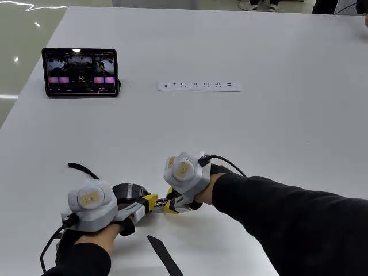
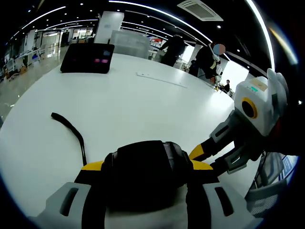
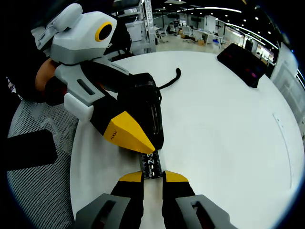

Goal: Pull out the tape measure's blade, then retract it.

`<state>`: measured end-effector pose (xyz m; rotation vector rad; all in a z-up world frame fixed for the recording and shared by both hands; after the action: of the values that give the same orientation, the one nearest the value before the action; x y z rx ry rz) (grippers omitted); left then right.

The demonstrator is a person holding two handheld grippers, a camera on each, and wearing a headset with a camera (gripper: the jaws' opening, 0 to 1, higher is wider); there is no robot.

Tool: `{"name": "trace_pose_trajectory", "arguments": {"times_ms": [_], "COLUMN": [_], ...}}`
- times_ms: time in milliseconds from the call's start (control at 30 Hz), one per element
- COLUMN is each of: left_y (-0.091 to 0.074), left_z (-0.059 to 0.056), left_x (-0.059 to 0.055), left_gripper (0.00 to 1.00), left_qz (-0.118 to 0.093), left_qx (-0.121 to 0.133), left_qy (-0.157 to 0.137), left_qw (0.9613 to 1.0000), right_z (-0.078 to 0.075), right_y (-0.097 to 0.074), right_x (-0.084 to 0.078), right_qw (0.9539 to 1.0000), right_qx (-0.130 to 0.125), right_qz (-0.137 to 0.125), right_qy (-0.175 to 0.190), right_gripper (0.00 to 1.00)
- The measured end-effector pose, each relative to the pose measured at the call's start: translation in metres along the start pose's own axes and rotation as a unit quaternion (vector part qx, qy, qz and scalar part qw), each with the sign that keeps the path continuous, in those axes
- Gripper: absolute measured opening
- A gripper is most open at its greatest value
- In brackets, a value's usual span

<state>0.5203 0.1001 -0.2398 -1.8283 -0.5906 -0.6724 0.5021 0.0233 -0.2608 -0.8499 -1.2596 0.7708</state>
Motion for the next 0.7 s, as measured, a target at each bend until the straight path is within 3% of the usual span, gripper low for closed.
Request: {"name": "trace_pose_trajectory", "arguments": {"times_ms": [700], "left_y": [-0.0004], "left_z": [-0.0004], "left_x": [0.0004], "left_gripper": [0.63], "left_qz": [0.001], "left_qx": [-0.002], "left_qy": [-0.002], "left_qw": [1.0000], "right_z": [0.0002], "right_y": [0.0051], "right_x": [0.0081], "right_qw": [0.9999], "right_qx": [0.005], "right_qz": [-0.009], "right_qy": [0.005], "right_gripper": [0.10]}}
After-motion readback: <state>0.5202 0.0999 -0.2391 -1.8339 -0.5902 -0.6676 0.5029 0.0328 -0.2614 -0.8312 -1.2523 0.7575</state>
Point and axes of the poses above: the centre of the closed fingertips' face, and the gripper's own axes: y roughly forward along the fingers, z roughly to its left, x roughly out of its top, the point moved 1 cm from there along -y, roughly backward along the fingers, and after that the axes turned 4 degrees about z, right-handed, at the moved point
